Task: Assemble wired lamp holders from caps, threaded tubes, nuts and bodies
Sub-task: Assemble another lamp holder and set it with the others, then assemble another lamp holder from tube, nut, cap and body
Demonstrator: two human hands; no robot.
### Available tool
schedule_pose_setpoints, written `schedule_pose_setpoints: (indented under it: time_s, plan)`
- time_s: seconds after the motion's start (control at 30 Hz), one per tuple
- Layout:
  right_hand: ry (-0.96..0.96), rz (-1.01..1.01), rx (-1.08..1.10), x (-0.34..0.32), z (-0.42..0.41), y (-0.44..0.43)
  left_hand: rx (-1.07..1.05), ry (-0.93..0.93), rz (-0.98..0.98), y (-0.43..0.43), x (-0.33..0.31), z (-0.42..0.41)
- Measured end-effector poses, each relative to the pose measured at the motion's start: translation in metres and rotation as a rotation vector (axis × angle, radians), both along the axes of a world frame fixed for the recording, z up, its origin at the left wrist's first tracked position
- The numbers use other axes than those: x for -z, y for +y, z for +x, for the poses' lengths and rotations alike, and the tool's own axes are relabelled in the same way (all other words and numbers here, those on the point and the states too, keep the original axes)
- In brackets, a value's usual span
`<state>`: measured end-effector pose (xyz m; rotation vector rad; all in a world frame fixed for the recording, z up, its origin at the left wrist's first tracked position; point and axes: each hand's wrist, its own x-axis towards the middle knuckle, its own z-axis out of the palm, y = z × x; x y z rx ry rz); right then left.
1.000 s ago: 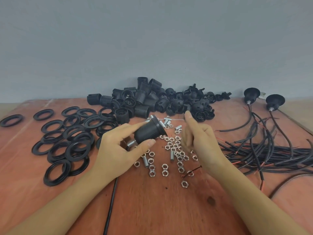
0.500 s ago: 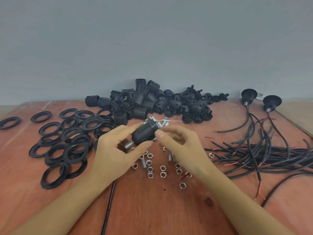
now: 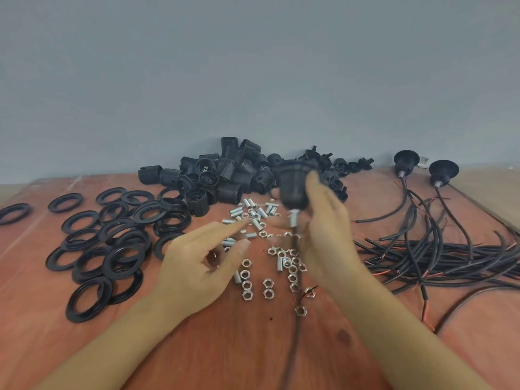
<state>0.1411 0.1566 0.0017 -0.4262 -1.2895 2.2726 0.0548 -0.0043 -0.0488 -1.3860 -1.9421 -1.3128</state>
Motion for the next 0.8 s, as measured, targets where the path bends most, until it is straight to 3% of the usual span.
schedule_pose_setpoints:
  time_s: [0.17,0.37,0.63,0.8]
  plan:
    - [-0.115,0.104,0.302,-0.029,-0.004,0.093,-0.232,0.117,-0.307,-0.003,0.003,-0.009]
    - [-0.428,0.542,0.623,0.008,-0.012,0.196,-0.258,0.114,-0.476,-0.006,0.004,-0.017]
    - [-0.355,0.804,0.584,0.012,-0.028,0.227,-0.242,0.074,-0.562,-0.006,0.006,-0.016]
    - [-0.31,0.977,0.483,-0.001,-0.037,0.18,-0.255,0.065,-0.573,-0.006,0.005,-0.017]
